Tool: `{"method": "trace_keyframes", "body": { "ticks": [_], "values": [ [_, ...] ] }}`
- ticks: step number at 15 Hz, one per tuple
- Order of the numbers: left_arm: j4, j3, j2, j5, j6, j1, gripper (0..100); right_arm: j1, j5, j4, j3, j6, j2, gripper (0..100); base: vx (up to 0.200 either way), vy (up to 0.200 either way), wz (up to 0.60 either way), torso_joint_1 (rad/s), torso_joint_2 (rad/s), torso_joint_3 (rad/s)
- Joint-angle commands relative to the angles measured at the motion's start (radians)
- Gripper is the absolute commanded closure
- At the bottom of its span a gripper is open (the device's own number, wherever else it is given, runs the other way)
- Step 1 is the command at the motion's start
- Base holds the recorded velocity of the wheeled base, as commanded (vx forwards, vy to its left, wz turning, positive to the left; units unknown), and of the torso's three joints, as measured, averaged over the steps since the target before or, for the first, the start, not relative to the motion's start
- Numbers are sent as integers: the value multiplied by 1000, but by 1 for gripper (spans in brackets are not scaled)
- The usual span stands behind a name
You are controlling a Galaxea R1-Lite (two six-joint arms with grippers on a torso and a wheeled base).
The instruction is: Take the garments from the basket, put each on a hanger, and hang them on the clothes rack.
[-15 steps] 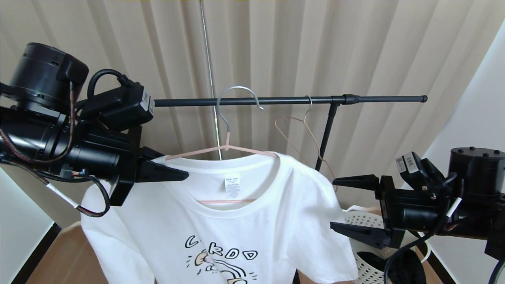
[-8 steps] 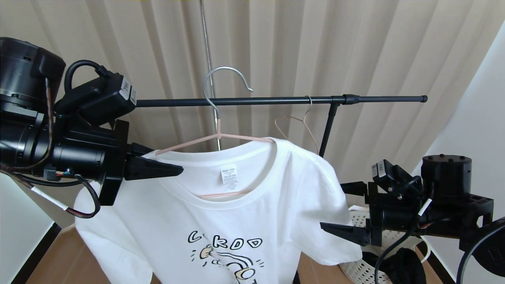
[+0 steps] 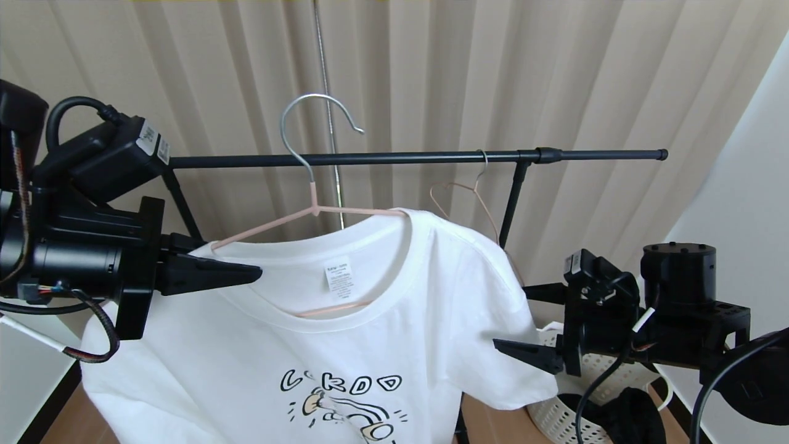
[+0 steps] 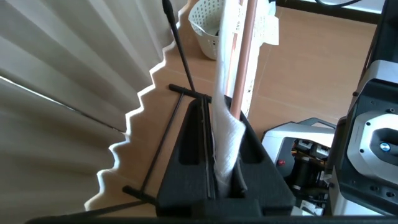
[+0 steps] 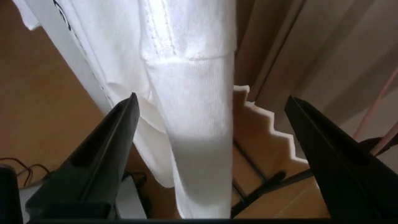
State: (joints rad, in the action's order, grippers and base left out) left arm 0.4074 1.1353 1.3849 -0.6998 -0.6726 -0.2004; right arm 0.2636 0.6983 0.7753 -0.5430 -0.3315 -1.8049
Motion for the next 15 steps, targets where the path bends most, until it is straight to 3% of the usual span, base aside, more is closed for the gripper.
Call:
{"method": "trace_keyframes", "body": {
  "ticks": [1,2,8,15],
  "values": [
    [-7,-23,-26,0,7,9,100,3,0,-1,-9,3,-4,100,0,0,0,0,0,0],
    [-25,-48,-41,0,47,9,100,2,-2,1,-23,43,1,100,0,0,0,0,0,0],
    [-102,-154,-90,0,62,26,100,-38,-11,1,-68,123,16,100,0,0,0,0,0,0],
    [-105,-195,-133,0,62,76,100,-115,-8,-1,-106,140,7,100,0,0,0,0,0,0]
  ]
}}
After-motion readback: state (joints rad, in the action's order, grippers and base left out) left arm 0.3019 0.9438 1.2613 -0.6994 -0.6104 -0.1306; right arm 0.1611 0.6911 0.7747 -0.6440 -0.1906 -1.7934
